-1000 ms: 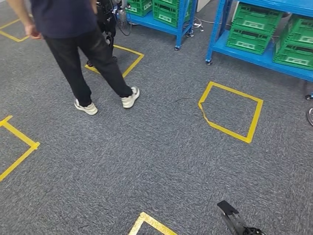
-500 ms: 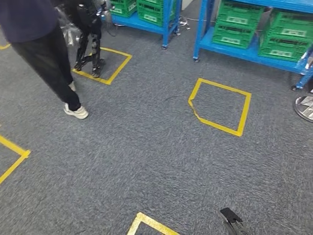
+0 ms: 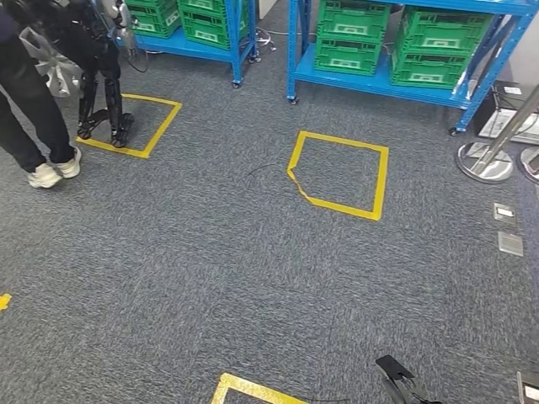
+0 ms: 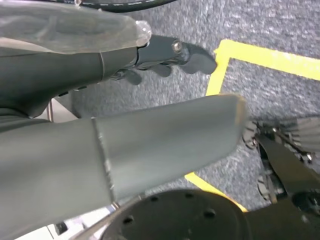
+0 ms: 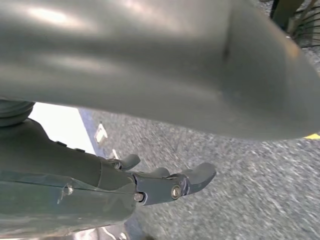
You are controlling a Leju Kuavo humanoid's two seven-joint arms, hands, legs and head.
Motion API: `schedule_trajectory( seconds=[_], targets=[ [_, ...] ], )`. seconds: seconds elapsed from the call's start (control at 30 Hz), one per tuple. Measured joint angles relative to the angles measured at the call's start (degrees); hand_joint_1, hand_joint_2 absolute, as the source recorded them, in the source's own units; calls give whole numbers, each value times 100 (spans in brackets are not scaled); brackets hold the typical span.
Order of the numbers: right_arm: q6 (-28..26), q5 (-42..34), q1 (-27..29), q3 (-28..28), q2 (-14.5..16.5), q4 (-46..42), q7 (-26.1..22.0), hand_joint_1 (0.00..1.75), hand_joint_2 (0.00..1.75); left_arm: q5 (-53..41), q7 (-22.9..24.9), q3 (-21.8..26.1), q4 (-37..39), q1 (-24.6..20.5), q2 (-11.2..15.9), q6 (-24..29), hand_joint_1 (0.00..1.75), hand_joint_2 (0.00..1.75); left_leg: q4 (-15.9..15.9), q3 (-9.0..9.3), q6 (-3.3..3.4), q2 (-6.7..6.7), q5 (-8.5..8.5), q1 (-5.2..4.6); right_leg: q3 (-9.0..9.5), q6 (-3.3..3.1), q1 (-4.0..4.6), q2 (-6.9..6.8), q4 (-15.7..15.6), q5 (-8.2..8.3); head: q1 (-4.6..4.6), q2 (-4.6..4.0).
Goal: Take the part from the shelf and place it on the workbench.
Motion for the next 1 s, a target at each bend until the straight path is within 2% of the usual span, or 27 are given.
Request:
schedule_trajectory(
  seconds=[0.03, 0.1, 0.13, 0.17, 0.2, 0.23, 0.27, 0.3, 0.37, 0.4, 0.43, 0.47, 0.53, 0.6, 0.63, 0.7, 0.73, 0.77, 0.8, 0.83, 0.9, 0.93, 0.97, 1.0],
  targets=[
    [2, 0, 4, -1, 4, 6, 12, 0, 0, 0, -1, -19, 1, -6, -5, -1, 0, 0, -42, 15, 24, 46, 23, 12, -6, 35, -8, 24, -7, 6, -1, 0],
    [5, 0, 10, -1, 17, 15, 34, 0, 0, 0, -4, -57, 1, -9, -15, -4, 0, 0, -152, 56, 72, 142, 81, 34, -81, 87, 2, -111, 151, -118, 25, 0],
    [2, 0, 9, -2, 21, 18, 43, 0, 0, 0, -9, -75, 1, -4, -18, -7, 0, 0, -197, 71, 90, 194, 104, 45, -194, 103, 10, -230, 411, -285, 52, 0],
    [0, 0, 7, -3, 26, 19, 52, 0, 0, 0, -14, -90, 0, 4, -15, -9, 0, 0, -210, 75, 100, 244, 108, 35, -363, 119, 14, -352, 792, -501, 86, 0],
    [-2, 0, 5, -3, 31, 20, 63, 0, 0, 0, -18, -101, -1, 13, -11, -10, 0, 0, -210, 73, 110, 297, 106, 32, -550, 137, 9, -417, 1210, -702, 115, 0],
    [-3, 0, 7, -3, 39, 21, 73, 0, 0, 0, -21, -113, -1, 20, -7, -11, 0, 0, -208, 73, 110, 348, 103, 30, -693, 158, -2, -449, 1539, -822, 135, 0],
    [-3, 0, 12, -3, 48, 22, 83, 0, 0, 0, -22, -125, -1, 24, -5, -11, 0, 0, -205, 76, 106, 396, 96, 31, -743, 179, -18, -471, 1673, -829, 151, 0],
    [-3, 0, 18, -3, 56, 25, 90, 0, 0, 0, -22, -137, -1, 26, -5, -12, 0, 0, -197, 81, 94, 438, 86, 35, -671, 200, -39, -497, 1557, -720, 163, 0],
    [-2, 0, 19, -3, 63, 32, 81, 0, 0, 0, -22, -170, 0, 26, -5, -13, 0, 0, -150, 95, 42, 510, 47, 44, -259, 236, -81, -640, 783, -346, 195, 0],
    [-2, 0, 14, -3, 69, 34, 69, 0, 0, 0, -22, -185, -1, 25, 7, -12, 0, 0, -110, 95, 5, 541, 18, 36, -69, 234, -82, -733, 415, -217, 220, 0],
    [-2, 0, 10, -3, 75, 35, 55, 0, 0, 0, -22, -198, -1, 23, 16, -11, 0, 0, -68, 92, -29, 568, -10, 25, 51, 206, -81, -793, 169, -147, 235, 0],
    [-2, 0, 6, -3, 84, 36, 43, 0, 0, 0, -22, -207, -2, 21, 26, -11, 0, 0, -38, 89, -61, 594, -27, 13, 90, 167, -74, -818, 70, -139, 232, 0],
    [3, 1, 5, -3, 98, 44, 26, 0, 0, 0, -22, -223, -2, 15, 33, -10, 0, 0, -11, 87, -109, 647, -46, 12, 65, 67, -62, -720, 77, -133, 179, 0],
    [7, 4, 2, -3, 104, 52, 16, 0, 0, 0, -19, -241, -2, 12, 30, -7, 0, 0, 161, 22, -170, 553, -185, 39, 51, 3, -65, -634, 71, -111, 116, 0],
    [10, 9, -4, -3, 105, 53, 11, 0, 0, 0, -18, -246, -2, 14, 26, -4, 0, 0, 415, -91, -199, 460, -345, 52, 43, -26, -69, -595, 66, -96, 88, 0],
    [23, 19, -14, -3, 105, 53, 3, 0, 0, 0, -17, -249, -2, 23, 17, 2, 0, 0, 1228, -476, -226, 306, -743, 58, 15, -61, -58, -513, 65, -78, 33, 0],
    [32, 22, -16, -3, 104, 54, 1, 0, 0, 0, -17, -249, -2, 28, 15, 5, 0, 0, 1601, -666, -223, 281, -868, 57, 4, -74, -46, -464, 65, -72, 20, 0],
    [37, 22, -14, -3, 104, 54, -1, 0, 0, 0, -17, -249, -2, 32, 15, 7, 0, 0, 1802, -780, -209, 267, -885, 56, -1, -81, -35, -408, 66, -67, 12, 0],
    [40, 22, -12, -3, 103, 55, -1, 0, 0, 0, -17, -250, -2, 35, 15, 9, 0, 0, 1763, -782, -183, 254, -782, 53, -2, -85, -24, -346, 66, -64, 7, 0],
    [43, 22, -10, -3, 104, 55, -1, 0, 0, 0, -18, -251, -2, 36, 15, 11, 0, 0, 1488, -670, -145, 229, -587, 47, 2, -87, -16, -282, 65, -61, 4, 0],
    [50, 22, -12, -2, 106, 55, -2, 0, 0, 0, -19, -256, -2, 33, 23, 16, 0, 0, 617, -279, -43, 56, -176, 24, 6, -79, -2, -171, 69, -57, -2, 0],
    [54, 22, -12, -2, 108, 55, -3, 0, 0, 0, -20, -259, -2, 29, 28, 18, 0, 0, 290, -134, -10, -19, -61, 11, 2, -63, 0, -124, 71, -52, -3, 0],
    [56, 22, -11, -1, 108, 55, -3, 0, 0, 0, -20, -263, -2, 21, 32, 21, 0, 0, 101, -52, 11, -71, -14, -4, -7, -42, -3, -83, 71, -49, -4, 0],
    [56, 22, -10, -1, 109, 56, -3, 0, 0, 0, -20, -269, -2, 14, 35, 24, 0, 0, 44, -32, 16, -68, -18, -15, -16, -13, -7, -42, 64, -40, -4, 0]
  ],
)
